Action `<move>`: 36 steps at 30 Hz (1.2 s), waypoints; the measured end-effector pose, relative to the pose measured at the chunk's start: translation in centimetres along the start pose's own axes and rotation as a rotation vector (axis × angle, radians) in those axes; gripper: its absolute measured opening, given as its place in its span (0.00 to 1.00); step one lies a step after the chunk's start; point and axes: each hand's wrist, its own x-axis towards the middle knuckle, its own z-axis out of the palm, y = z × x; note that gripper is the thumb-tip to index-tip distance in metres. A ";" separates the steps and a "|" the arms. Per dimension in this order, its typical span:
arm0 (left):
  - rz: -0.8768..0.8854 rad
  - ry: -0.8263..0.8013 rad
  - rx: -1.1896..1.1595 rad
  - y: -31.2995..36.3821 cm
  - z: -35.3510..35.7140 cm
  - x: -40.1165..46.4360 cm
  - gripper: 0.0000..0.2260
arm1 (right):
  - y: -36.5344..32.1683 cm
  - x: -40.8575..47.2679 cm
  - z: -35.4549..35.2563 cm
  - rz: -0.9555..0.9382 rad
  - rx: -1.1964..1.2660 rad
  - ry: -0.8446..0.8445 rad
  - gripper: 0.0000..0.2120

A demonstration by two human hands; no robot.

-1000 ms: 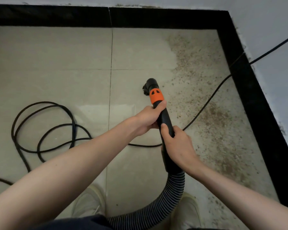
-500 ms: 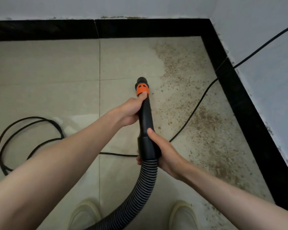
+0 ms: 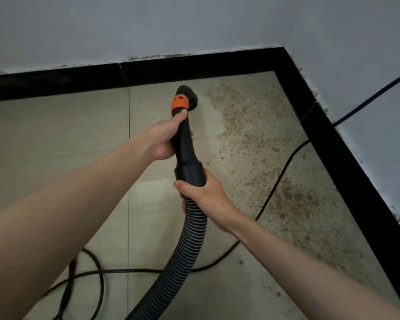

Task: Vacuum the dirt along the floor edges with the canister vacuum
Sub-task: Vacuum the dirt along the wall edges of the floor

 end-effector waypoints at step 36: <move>0.122 -0.089 -0.233 0.0 -0.9 15.3 0.17 | 1.9 15.5 -0.8 0.059 0.139 0.129 0.20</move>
